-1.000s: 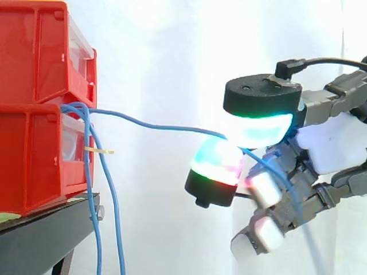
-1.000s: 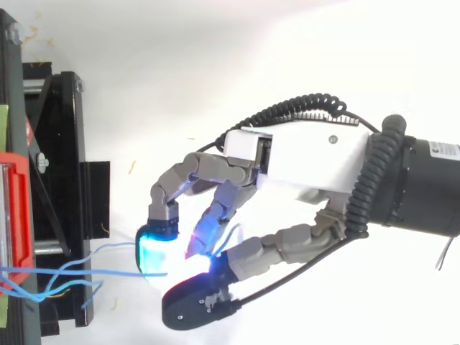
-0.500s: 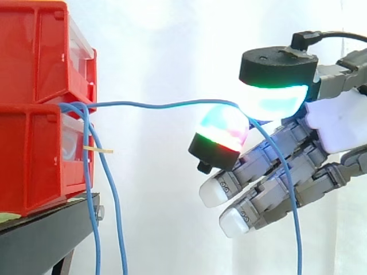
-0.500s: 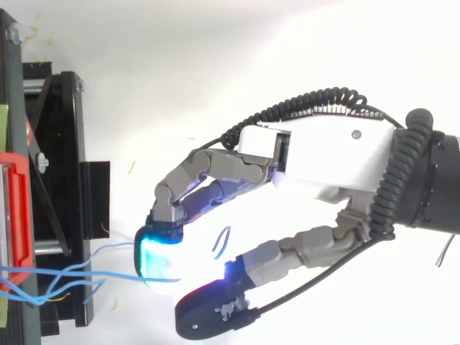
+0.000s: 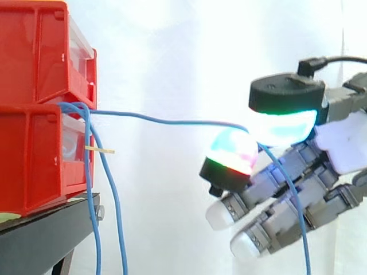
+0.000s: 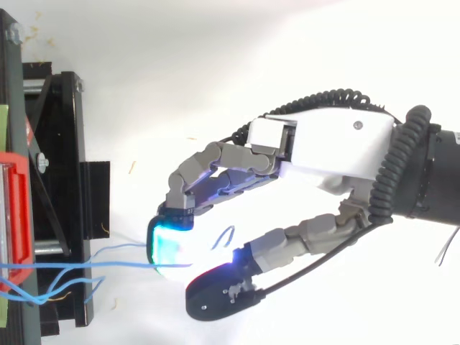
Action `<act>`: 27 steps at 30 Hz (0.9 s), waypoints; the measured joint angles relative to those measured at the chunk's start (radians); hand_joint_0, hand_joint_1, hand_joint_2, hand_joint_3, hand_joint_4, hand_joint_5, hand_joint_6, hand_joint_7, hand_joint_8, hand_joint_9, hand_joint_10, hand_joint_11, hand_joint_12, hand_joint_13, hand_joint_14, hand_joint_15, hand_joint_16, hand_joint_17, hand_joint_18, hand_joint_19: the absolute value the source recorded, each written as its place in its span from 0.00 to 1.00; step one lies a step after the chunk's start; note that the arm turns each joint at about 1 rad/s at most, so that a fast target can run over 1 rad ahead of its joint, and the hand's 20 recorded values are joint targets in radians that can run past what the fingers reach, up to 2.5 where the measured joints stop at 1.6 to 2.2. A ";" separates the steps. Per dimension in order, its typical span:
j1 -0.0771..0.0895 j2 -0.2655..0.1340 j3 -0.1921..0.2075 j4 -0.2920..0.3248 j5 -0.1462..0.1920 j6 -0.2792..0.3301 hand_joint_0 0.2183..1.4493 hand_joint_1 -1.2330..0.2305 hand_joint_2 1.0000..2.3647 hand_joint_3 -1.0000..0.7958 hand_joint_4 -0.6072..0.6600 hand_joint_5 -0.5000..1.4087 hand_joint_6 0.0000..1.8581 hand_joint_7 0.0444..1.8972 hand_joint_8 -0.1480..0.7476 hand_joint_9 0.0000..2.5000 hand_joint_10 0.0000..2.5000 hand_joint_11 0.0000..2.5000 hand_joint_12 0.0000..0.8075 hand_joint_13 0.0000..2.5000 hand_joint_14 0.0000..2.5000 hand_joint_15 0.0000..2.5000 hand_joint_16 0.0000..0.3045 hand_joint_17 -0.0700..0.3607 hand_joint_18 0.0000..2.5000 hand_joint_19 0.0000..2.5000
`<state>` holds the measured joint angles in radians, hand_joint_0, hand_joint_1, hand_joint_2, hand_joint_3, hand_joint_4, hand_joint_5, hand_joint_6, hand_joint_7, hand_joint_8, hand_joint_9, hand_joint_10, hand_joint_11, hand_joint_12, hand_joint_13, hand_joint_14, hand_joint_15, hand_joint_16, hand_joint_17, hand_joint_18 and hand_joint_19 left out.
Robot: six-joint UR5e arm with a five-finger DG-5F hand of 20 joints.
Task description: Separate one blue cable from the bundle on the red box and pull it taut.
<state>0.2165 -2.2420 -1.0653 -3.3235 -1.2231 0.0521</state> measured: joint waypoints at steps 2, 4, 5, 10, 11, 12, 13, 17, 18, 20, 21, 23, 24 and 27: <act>0.000 0.000 -0.010 0.002 -0.001 0.001 0.32 0.24 0.00 0.47 0.41 0.25 0.48 0.49 0.35 0.28 0.00 0.00 0.42 0.25 0.00 0.10 0.14 0.38 0.00 0.05; 0.000 0.000 -0.020 0.006 -0.002 0.000 0.31 0.24 0.00 0.48 0.40 0.25 0.48 0.49 0.35 0.30 0.00 0.00 0.42 0.27 0.00 0.12 0.14 0.39 0.00 0.06; 0.000 0.000 -0.023 0.009 -0.002 -0.001 0.29 0.26 0.09 0.47 0.40 0.25 0.48 0.49 0.37 0.31 0.00 0.00 0.44 0.29 0.00 0.13 0.15 0.40 0.02 0.07; -0.001 -0.001 -0.029 0.015 -0.001 -0.006 0.25 0.29 0.23 0.45 0.39 0.26 0.48 0.50 0.38 0.34 0.00 0.02 0.46 0.31 0.00 0.14 0.15 0.41 0.04 0.08; -0.001 -0.001 -0.029 0.016 -0.001 -0.006 0.24 0.29 0.25 0.45 0.39 0.26 0.48 0.50 0.38 0.34 0.00 0.01 0.46 0.31 0.01 0.14 0.15 0.41 0.04 0.08; -0.001 -0.001 -0.029 0.016 -0.001 -0.007 0.24 0.29 0.27 0.44 0.39 0.26 0.48 0.50 0.38 0.34 0.00 0.01 0.46 0.31 0.00 0.14 0.15 0.41 0.04 0.08; -0.001 -0.001 -0.029 0.016 -0.001 -0.007 0.24 0.29 0.27 0.44 0.39 0.26 0.48 0.50 0.38 0.34 0.00 0.01 0.46 0.31 0.00 0.14 0.15 0.41 0.04 0.08; -0.001 -0.001 -0.030 0.016 -0.002 -0.013 0.24 0.29 0.27 0.44 0.38 0.26 0.48 0.50 0.38 0.34 0.00 0.01 0.46 0.31 0.01 0.14 0.15 0.41 0.04 0.07; 0.000 -0.001 -0.030 0.016 -0.002 -0.015 0.23 0.30 0.28 0.44 0.38 0.26 0.48 0.50 0.38 0.34 0.00 0.02 0.46 0.31 0.00 0.14 0.16 0.41 0.04 0.07; 0.000 -0.001 -0.030 0.016 -0.002 -0.021 0.23 0.30 0.28 0.44 0.37 0.26 0.47 0.51 0.38 0.34 0.00 0.01 0.46 0.31 0.00 0.14 0.16 0.41 0.03 0.07; -0.001 -0.001 -0.029 0.016 -0.002 -0.023 0.23 0.30 0.28 0.43 0.37 0.26 0.47 0.50 0.38 0.34 0.00 0.02 0.46 0.31 0.00 0.14 0.16 0.41 0.03 0.07; -0.001 -0.001 -0.029 0.017 -0.002 -0.026 0.23 0.30 0.28 0.43 0.37 0.26 0.47 0.51 0.38 0.34 0.00 0.02 0.46 0.31 0.01 0.14 0.16 0.41 0.03 0.07; 0.000 -0.001 -0.029 0.017 -0.003 -0.027 0.23 0.30 0.28 0.43 0.37 0.26 0.47 0.51 0.38 0.34 0.00 0.02 0.46 0.31 0.01 0.14 0.16 0.41 0.03 0.07; -0.001 -0.001 -0.029 0.019 -0.003 -0.029 0.23 0.30 0.28 0.43 0.37 0.26 0.47 0.50 0.38 0.34 0.00 0.03 0.47 0.31 0.01 0.14 0.16 0.41 0.03 0.07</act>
<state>0.2159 -2.2427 -1.0946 -3.3050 -1.2257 0.0236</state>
